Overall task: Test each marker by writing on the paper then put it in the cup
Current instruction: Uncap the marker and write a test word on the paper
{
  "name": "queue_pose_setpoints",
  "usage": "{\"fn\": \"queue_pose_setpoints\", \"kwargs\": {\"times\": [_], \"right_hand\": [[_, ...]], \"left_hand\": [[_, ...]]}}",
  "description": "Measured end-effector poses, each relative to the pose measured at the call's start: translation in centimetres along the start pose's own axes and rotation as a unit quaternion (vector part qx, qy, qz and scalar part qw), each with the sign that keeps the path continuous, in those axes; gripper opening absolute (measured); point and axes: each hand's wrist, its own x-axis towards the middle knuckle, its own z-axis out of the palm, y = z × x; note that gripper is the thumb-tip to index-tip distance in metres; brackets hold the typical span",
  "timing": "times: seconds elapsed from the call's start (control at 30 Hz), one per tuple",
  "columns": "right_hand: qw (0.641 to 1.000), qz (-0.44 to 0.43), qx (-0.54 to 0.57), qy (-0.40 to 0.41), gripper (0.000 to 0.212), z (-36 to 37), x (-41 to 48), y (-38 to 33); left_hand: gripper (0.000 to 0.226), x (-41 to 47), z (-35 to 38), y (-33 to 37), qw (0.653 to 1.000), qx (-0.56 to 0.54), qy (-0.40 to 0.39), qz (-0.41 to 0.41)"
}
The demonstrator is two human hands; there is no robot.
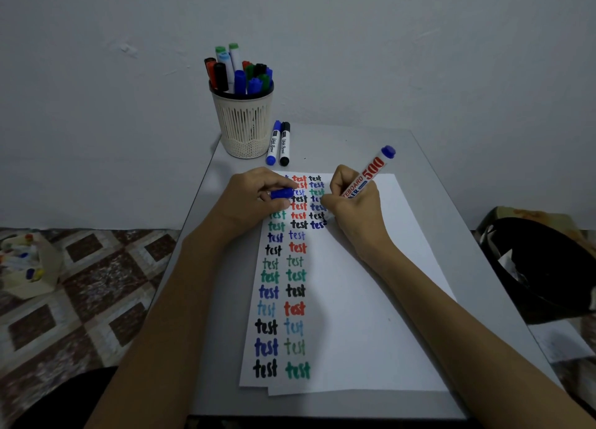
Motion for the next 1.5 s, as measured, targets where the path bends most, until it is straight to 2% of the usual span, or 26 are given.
{"fn": "queue_pose_setpoints", "kwargs": {"times": [0.2,0.33,0.47,0.53,0.6,0.67,0.83,0.97,1.13,1.3,1.5], "right_hand": [[1.0,0.021,0.012,0.003,0.035,0.1,0.3,0.0],[0.982,0.031,0.17,0.069,0.034,-0.8,0.2,-0.5],[0.945,0.056,0.319,0.049,0.014,-1.6,0.6,-1.6],[0.934,0.065,0.35,0.038,0.012,-2.1,0.9,-2.1],[0.935,0.073,0.345,0.03,0.013,-2.6,1.1,-2.5],[0.945,0.07,0.318,0.022,0.005,-2.9,1.2,-2.6],[0.961,0.065,0.27,0.008,0.011,-3.2,1.3,-2.3],[0.96,0.064,0.273,0.0,0.011,-3.0,1.3,-2.3],[0.963,0.072,0.258,-0.014,0.018,-2.7,1.1,-2.3],[0.939,0.088,0.333,-0.014,0.021,-2.3,0.8,-2.5],[0.912,0.116,0.393,-0.016,0.023,-2.3,0.7,-2.8]], "left_hand": [[0.031,0.0,0.0,0.4,1.0,-0.003,-0.007,0.024],[0.033,0.0,0.1,0.6,0.999,-0.027,0.0,0.02],[0.025,0.1,0.1,1.5,0.985,-0.161,0.025,-0.05],[0.022,0.2,0.0,1.8,0.978,-0.196,0.039,-0.063],[0.022,0.3,-0.1,1.8,0.974,-0.21,0.049,-0.064],[0.023,0.3,-0.3,1.8,0.972,-0.22,0.055,-0.065],[0.024,0.2,-0.4,2.1,0.967,-0.239,0.065,-0.059],[0.024,0.2,-0.3,2.6,0.968,-0.234,0.072,-0.047],[0.02,0.0,-0.2,3.1,0.967,-0.245,0.049,-0.046],[0.018,-0.1,-0.3,3.7,0.95,-0.298,0.086,-0.046],[0.024,-0.1,0.4,4.1,0.963,-0.229,0.143,0.016]]}}
